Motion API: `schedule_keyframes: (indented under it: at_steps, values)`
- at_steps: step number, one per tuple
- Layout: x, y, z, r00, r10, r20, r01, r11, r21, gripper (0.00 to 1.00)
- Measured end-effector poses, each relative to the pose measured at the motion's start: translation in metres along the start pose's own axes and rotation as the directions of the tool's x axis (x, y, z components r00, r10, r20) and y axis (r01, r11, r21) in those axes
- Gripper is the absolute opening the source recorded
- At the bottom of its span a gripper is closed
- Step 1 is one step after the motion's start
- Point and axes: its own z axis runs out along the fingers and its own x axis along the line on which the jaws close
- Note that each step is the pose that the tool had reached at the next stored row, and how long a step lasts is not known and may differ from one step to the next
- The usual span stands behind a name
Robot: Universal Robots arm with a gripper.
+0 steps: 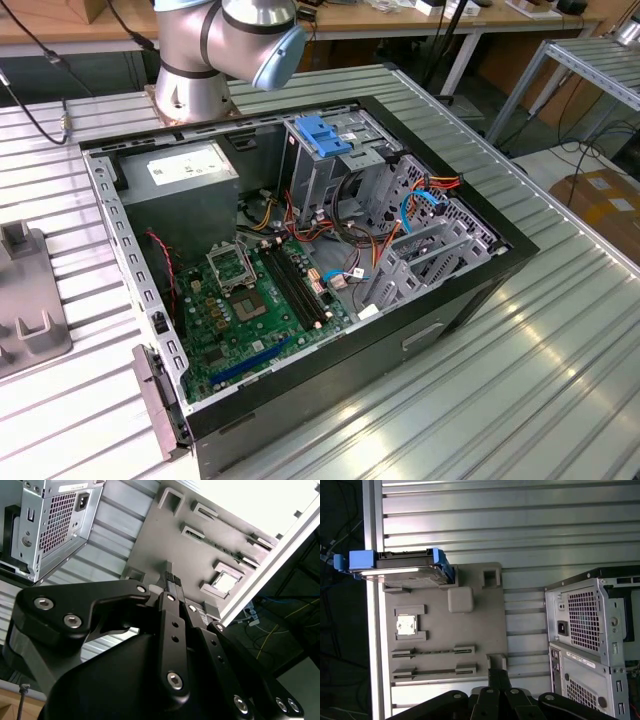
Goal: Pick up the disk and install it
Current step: 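Reach for the disk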
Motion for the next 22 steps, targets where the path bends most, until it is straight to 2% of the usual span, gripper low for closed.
schedule_keyframes:
  at_steps: [22]
  values:
    - [0.0035, -0.0003, 0.0014, 1.0000, 0.000, 0.0000, 0.000, 1.0000, 0.0000, 0.10]
